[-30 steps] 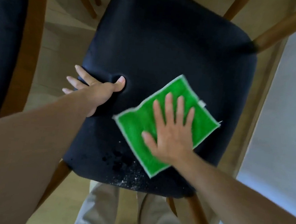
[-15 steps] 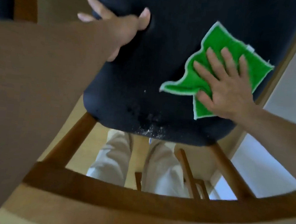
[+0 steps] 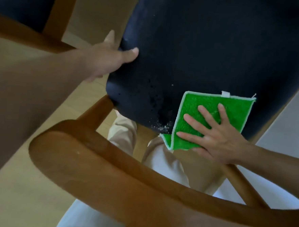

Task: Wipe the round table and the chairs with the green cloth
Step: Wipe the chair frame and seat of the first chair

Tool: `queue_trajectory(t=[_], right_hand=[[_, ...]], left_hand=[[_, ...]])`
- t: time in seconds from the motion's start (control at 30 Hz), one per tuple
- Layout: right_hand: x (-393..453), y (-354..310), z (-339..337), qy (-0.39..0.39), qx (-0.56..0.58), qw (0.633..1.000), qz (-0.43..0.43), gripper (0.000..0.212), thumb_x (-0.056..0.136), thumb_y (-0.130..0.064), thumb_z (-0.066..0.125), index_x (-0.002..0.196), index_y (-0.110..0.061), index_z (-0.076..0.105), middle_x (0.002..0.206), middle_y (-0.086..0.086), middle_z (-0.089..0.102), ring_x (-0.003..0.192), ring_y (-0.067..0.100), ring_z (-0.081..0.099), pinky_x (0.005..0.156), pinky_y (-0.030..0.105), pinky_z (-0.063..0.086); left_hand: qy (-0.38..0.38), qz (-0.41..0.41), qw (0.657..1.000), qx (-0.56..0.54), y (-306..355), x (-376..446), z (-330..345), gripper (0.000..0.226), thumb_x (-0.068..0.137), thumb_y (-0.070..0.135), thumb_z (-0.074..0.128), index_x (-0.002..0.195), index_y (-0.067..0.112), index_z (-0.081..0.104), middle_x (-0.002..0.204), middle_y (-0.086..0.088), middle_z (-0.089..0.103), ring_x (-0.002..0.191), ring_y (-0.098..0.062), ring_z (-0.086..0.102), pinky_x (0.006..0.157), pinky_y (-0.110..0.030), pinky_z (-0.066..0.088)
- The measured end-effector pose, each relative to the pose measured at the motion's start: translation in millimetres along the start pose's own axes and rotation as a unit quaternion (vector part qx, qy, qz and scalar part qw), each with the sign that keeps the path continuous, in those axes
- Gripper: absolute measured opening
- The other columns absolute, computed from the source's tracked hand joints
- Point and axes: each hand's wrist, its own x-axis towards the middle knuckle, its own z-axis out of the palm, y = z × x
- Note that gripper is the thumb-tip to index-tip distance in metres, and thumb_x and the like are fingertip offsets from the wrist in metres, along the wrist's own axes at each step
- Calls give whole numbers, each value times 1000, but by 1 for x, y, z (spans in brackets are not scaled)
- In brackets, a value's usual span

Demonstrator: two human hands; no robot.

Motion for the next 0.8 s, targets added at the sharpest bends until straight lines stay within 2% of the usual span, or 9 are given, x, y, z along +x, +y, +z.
queue_trajectory(t=[0.13,0.27,0.33,0.4,0.5,0.57,0.63,0.67,0.8], right_hand=[[63,-30,-12,34,-1,999,-15,63,91,-60,39,149,-39,25,159,0,13,142,40,17,105,70,12],[142,-31,-33,102,28,991,79,63,93,-57,36,150,-33,26,160,0,22,145,35,16,108,68,6],[153,-32,-39,105,43,986,121,63,93,-55,36,150,-32,28,160,1,22,145,35,17,109,67,4],[142,-36,-34,84,39,990,102,68,91,-58,40,151,-31,25,161,3,18,146,37,13,109,67,1],[85,-33,-13,23,-16,999,-24,84,81,-62,56,152,-34,21,162,2,11,146,37,9,110,66,1],[36,-16,-2,-14,-54,996,-65,94,72,-60,68,152,-37,23,161,-1,13,146,35,12,111,65,6],[0,0,5,-37,-63,995,-63,101,67,-62,72,151,-39,20,160,-3,14,144,34,17,111,64,6],[-10,4,5,-44,-57,996,-56,104,64,-64,74,150,-40,20,159,-3,16,142,34,21,111,63,6],[4,-13,2,-6,-43,999,1,105,57,-65,77,146,-41,27,154,-2,27,134,38,29,103,70,18]], left_hand=[[-71,-27,997,-33,-34,-3,9,65,90,57,49,146,35,26,148,4,39,131,-25,40,97,-51,35],[-34,-4,998,-48,-36,2,13,41,97,50,40,135,33,43,133,4,52,113,-20,48,83,-41,38],[-41,-6,998,-57,-36,4,9,30,98,48,39,124,34,48,122,6,55,111,-18,48,81,-39,38],[-45,-13,997,-64,-35,5,5,22,98,44,43,119,36,48,111,9,56,113,-17,49,82,-39,40],[-61,-36,997,-38,-25,0,0,41,97,44,47,133,26,45,124,5,55,115,-18,49,80,-38,44],[-81,-43,996,-15,-14,-2,-3,48,94,47,49,135,22,44,127,2,57,104,-18,56,70,-33,49],[-88,-36,995,2,-4,-2,-3,53,91,49,54,134,20,45,122,-1,61,95,-18,61,60,-30,49],[-83,-24,996,18,0,0,-1,55,90,49,56,134,19,46,121,-3,61,97,-21,62,61,-32,51],[-29,15,989,145,5,6,7,62,86,51,60,130,10,46,120,-14,60,97,-36,64,78,-45,57]])
